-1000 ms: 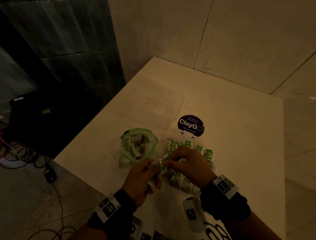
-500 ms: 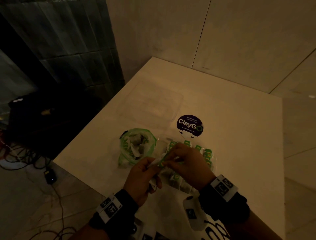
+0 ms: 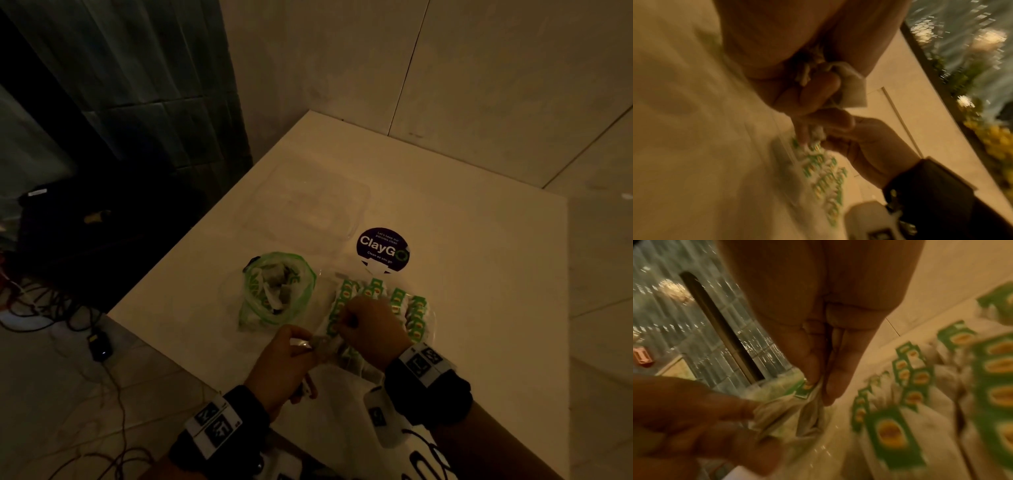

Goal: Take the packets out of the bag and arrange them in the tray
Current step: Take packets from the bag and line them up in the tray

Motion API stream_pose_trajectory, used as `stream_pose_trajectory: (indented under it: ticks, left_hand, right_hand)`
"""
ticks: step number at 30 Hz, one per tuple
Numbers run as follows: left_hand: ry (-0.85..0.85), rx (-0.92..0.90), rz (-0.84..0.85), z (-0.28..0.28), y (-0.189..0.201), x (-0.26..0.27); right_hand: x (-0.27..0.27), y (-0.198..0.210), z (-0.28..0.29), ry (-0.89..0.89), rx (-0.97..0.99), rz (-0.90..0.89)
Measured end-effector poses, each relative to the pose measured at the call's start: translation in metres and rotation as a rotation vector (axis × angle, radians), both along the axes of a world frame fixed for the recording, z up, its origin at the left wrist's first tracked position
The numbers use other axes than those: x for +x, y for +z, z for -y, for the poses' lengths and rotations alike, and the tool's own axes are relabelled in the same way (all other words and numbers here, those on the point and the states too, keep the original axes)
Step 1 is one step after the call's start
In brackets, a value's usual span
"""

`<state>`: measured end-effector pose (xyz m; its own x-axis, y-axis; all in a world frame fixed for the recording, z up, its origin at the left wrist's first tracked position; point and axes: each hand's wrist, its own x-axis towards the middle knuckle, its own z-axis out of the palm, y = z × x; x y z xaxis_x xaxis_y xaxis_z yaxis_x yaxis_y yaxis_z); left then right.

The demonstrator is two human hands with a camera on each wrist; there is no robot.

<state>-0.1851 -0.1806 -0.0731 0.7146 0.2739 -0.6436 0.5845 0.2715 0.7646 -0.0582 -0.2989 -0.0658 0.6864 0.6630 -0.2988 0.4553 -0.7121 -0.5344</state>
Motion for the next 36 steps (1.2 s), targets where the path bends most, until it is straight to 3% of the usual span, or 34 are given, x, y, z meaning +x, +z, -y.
stream_pose_trajectory:
  ticks: [5, 17, 21, 28, 32, 36]
  left_hand:
    - [-0.196, 0.102, -0.044, -0.019, 0.003, -0.014]
    - [-0.16, 0.07, -0.075, -0.029, 0.005, -0.02]
    - [-0.126, -0.012, -0.056, -0.03, 0.01, -0.017]
    - [0.141, -0.524, 0.106, -0.028, 0.029, 0.0]
    - [0.199, -0.59, 0.158, -0.02, 0.039, 0.015]
    - [0.19, -0.655, 0.158, -0.018, 0.042, 0.026]
  right_hand:
    - [0.0, -0.019, -0.005, -0.027, -0.08, -0.05]
    - [-0.002, -0.035, -0.013, 0.108, -0.292, 0.14]
    - [0.0, -0.027, -0.006, 0.004, -0.181, 0.092]
    - [0.011, 0.029, 0.015, -0.317, 0.331, -0.169]
    - [-0.004, 0.059, 0.015, -0.151, 0.504, -0.346]
    - [-0.02, 0.064, 0.011, 0.13, 0.406, -0.189]
